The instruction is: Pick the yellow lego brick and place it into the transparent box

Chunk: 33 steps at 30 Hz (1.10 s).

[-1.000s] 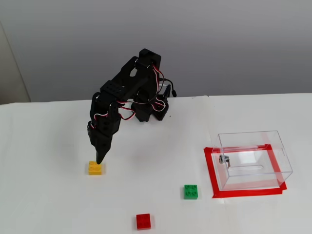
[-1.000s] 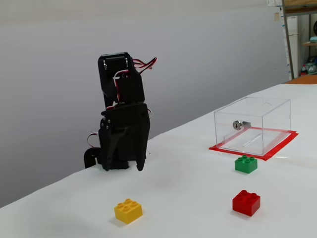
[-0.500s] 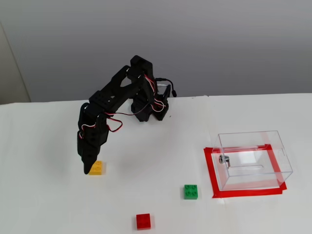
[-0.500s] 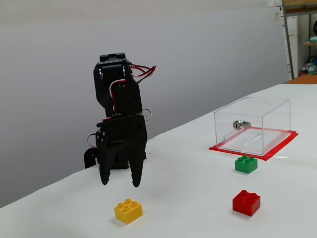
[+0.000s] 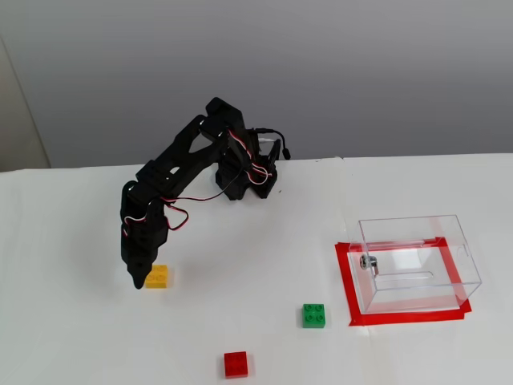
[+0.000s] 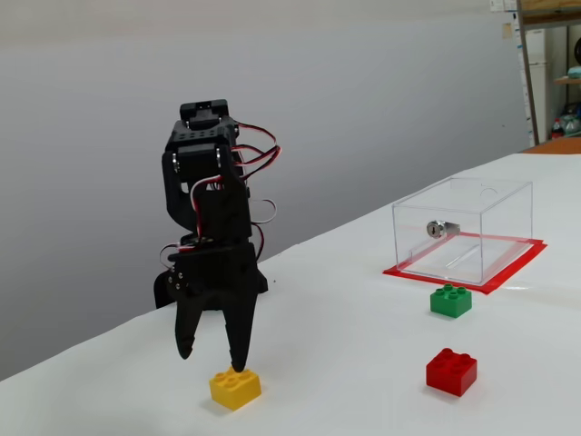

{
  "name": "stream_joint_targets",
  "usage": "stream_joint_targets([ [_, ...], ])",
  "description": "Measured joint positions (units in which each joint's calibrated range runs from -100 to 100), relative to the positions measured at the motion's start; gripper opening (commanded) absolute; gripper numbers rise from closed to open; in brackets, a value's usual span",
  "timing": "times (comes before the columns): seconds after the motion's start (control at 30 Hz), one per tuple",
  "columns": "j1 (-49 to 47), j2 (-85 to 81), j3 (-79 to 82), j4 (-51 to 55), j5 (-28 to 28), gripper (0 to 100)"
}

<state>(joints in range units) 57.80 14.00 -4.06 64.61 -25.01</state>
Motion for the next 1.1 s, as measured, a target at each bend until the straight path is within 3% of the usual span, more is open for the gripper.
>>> stream_joint_targets([
  [1.1,-5.4,5.3,-0.5,-0.7,0.0,36],
])
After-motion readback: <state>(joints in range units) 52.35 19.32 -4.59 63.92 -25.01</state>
